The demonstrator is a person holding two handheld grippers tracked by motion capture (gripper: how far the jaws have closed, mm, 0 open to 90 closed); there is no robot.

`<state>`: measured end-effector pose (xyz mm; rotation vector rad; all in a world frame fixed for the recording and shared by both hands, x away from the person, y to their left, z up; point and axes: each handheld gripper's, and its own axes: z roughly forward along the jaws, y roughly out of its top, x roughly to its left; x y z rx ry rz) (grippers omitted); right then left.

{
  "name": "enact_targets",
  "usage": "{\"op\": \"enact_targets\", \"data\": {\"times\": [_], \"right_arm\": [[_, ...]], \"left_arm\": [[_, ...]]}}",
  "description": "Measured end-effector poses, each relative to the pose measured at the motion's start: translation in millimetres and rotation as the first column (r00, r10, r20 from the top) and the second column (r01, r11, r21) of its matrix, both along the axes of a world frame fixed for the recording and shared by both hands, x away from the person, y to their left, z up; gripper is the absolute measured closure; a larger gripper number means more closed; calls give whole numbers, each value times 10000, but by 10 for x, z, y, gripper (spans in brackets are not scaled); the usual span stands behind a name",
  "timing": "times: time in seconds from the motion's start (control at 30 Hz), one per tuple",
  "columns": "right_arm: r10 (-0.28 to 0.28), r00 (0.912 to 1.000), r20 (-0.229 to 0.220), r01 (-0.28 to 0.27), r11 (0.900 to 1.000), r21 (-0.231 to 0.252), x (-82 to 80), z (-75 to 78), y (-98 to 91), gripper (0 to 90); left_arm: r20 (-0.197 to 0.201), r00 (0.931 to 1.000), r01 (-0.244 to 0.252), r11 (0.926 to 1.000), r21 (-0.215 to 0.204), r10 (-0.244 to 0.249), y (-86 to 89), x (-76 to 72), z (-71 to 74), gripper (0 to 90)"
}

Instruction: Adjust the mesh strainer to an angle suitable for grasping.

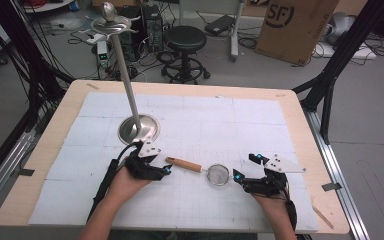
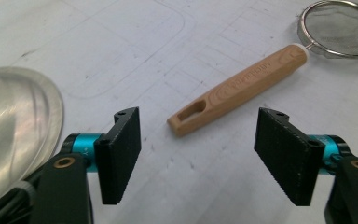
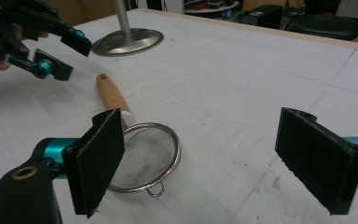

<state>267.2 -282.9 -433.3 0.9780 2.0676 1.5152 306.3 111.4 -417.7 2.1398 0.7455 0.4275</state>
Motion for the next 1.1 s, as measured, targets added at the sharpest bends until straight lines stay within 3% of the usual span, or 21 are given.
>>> {"op": "enact_targets", "data": {"times": [0.27,0.4,0.63,0.87,1.1], "right_arm": [[135,9999,-80,-136,9998,-116,4,-14,48,147],[169,9998,-43,-170,9998,-112,7,-11,57,147],[146,9998,-115,-147,9998,-125,11,-17,58,147],[105,9998,-178,-108,9999,-122,14,-28,73,147],[98,9995,-288,-103,9998,-183,19,-44,105,147]], "left_arm": [[11,9999,-157,9933,-1147,159,382,-147,17,286],[231,9992,-279,9832,-1801,326,526,-172,55,252],[846,9953,-256,9690,-2456,478,764,-193,134,204],[987,9938,-229,9617,-2732,517,840,-188,163,178],[992,9941,-151,9624,-2712,435,834,-197,177,175]]}}
